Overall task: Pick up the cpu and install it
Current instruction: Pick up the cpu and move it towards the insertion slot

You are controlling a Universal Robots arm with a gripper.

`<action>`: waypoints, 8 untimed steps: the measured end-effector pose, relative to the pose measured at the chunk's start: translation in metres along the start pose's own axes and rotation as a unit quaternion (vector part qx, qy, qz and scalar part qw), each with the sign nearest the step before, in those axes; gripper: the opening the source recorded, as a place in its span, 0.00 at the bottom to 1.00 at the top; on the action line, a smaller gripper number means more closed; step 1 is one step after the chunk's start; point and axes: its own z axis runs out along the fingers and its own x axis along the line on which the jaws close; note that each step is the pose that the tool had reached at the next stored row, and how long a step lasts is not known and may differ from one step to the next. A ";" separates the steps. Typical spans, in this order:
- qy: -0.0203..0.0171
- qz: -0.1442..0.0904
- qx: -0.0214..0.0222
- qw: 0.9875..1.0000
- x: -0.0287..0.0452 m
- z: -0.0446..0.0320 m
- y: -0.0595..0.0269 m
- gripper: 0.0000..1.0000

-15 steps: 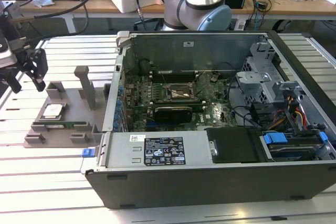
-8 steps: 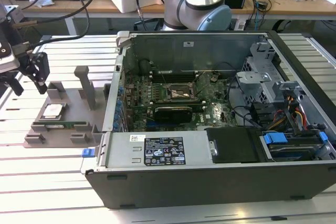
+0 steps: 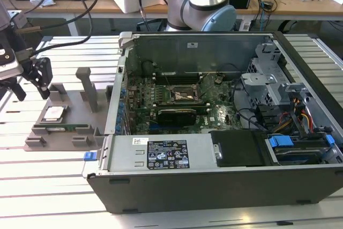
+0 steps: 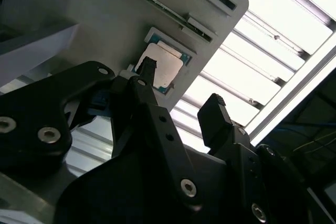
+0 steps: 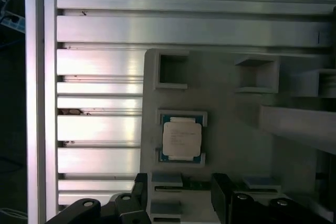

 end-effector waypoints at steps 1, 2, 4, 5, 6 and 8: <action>0.000 0.000 0.000 1.000 0.0001 0.0016 0.0001 0.60; 0.000 0.000 0.000 1.000 0.0001 0.0027 0.0002 0.60; 0.000 0.000 0.000 1.000 0.0002 0.0048 0.0003 0.60; 0.000 0.000 0.000 1.000 0.0002 0.0057 0.0003 0.60; 0.000 0.000 0.000 1.000 0.0002 0.0067 0.0004 0.60; 0.000 0.000 0.000 1.000 0.0003 0.0093 0.0005 0.60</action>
